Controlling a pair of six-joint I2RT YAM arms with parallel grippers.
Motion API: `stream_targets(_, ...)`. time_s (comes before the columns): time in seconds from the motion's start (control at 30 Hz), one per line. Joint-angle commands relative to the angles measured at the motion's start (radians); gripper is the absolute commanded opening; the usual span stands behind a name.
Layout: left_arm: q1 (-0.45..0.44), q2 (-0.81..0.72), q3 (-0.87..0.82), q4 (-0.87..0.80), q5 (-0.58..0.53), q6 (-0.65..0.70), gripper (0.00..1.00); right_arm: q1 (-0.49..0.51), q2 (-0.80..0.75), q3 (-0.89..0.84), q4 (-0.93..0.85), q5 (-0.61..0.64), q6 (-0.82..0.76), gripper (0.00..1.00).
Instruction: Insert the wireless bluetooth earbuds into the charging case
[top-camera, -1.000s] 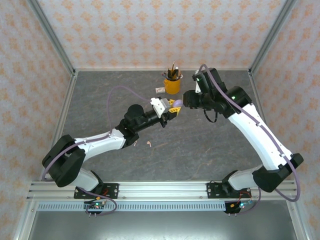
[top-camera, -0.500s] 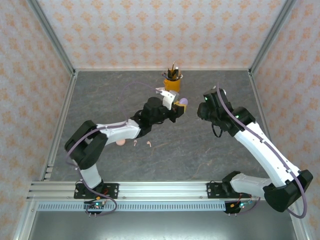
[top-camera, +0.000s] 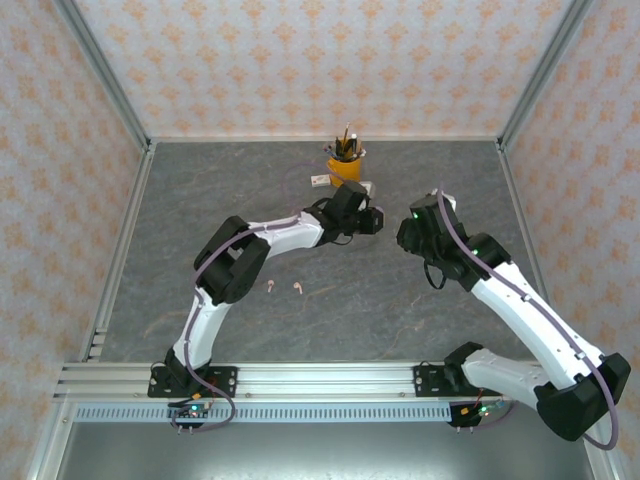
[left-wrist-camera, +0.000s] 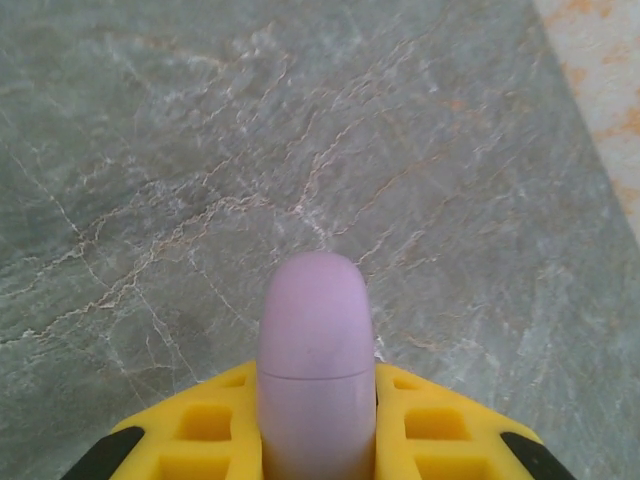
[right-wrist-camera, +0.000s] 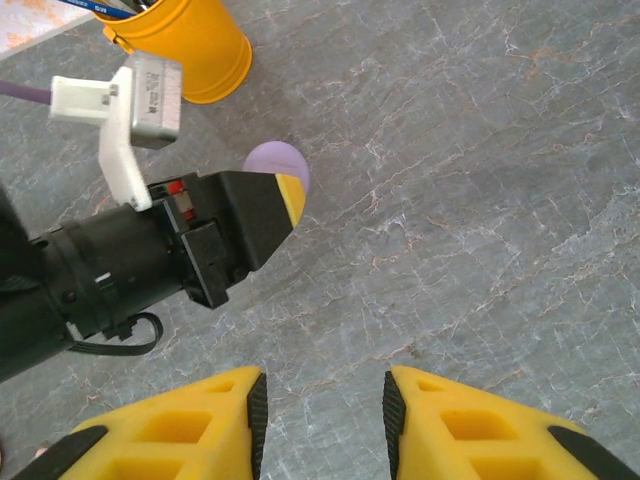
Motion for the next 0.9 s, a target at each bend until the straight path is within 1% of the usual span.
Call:
stream_targets(0.0, 0.009, 0.042, 0.114, -0.162, 0.004, -0.035, 0.00, -0.001, -0.028, -0.026, 0.034, 0.016, 0.013, 0.37)
stream_targets(0.03, 0.011, 0.058, 0.137, -0.186, 0.008, -0.035, 0.00, -0.001, -0.030, -0.029, 0.038, 0.013, 0.013, 0.37)
stream_targets(0.1, 0.014, 0.082, 0.163, -0.211, 0.021, -0.041, 0.07, -0.001, -0.030, -0.034, 0.041, 0.009, 0.015, 0.37)
stream_targets(0.2, 0.023, 0.107, 0.191, -0.254, 0.024, -0.043, 0.14, -0.001, -0.030, -0.039, 0.043, 0.005, 0.016, 0.38)
stream_targets(0.3, 0.031, 0.117, 0.198, -0.281, 0.020, -0.044, 0.17, -0.001, -0.034, -0.038, 0.040, -0.004, 0.020, 0.38)
stream_targets(0.53, 0.046, 0.135, 0.213, -0.340, 0.019, -0.025, 0.30, -0.001, -0.049, -0.044, 0.042, -0.022, 0.037, 0.40)
stream_targets(0.67, 0.055, 0.127, 0.209, -0.364, 0.002, -0.007, 0.38, 0.000, -0.059, -0.042, 0.038, -0.035, 0.043, 0.42)
stream_targets(0.87, 0.067, 0.052, 0.158, -0.358, -0.035, 0.026, 0.55, -0.001, -0.096, -0.043, 0.012, -0.035, 0.043, 0.44)
